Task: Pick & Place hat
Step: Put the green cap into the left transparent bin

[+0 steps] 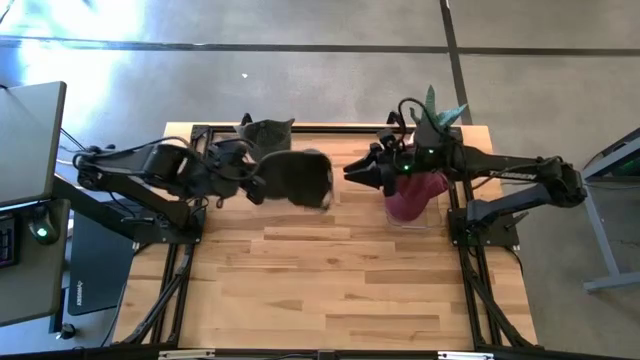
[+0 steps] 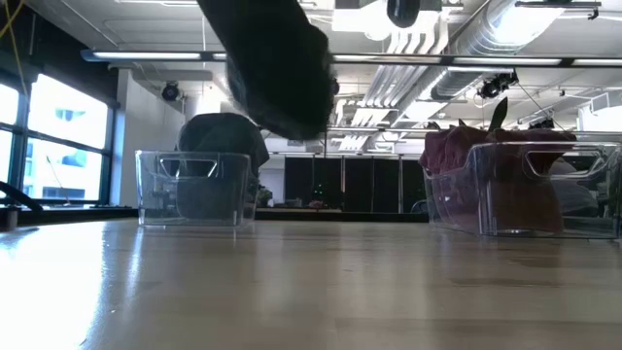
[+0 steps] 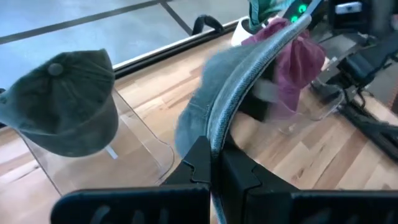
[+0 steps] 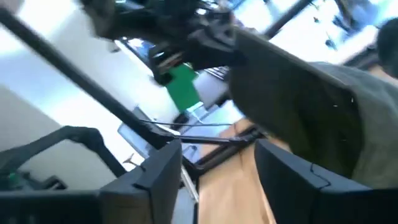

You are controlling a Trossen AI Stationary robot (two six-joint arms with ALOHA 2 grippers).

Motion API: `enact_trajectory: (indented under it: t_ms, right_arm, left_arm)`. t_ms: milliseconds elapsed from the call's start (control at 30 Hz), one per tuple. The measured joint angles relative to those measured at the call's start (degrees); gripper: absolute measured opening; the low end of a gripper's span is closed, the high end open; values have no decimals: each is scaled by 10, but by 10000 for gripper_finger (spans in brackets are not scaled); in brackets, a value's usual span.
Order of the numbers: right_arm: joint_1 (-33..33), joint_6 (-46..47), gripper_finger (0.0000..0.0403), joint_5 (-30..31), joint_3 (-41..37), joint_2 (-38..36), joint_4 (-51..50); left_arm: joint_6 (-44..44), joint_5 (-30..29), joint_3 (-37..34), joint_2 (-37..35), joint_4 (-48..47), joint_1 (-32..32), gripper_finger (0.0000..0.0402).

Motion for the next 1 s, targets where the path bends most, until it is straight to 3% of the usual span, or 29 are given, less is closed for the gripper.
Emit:
enact_trajectory:
  t_ms: [233, 333, 467, 733, 1000]
  right_arm:
    - [-11, -34, 205, 94, 0, -5, -213]
    - [-11, -38, 191, 129, 0, -15, -310]
    - [8, -51, 156, 144, -1, -9, -364]
    - [66, -96, 63, 211, -1, 48, -256]
    - [67, -125, 5, 221, -1, 60, -20]
  left_arm:
    - [0, 9, 0, 17, 7, 0, 0]
    - [-1, 19, 0, 15, 20, 0, 0]
    - [1, 19, 0, -7, 59, 0, 0]
    - [46, 28, 0, -39, 146, 0, 0]
    - [61, 70, 1, -40, 155, 0, 0]
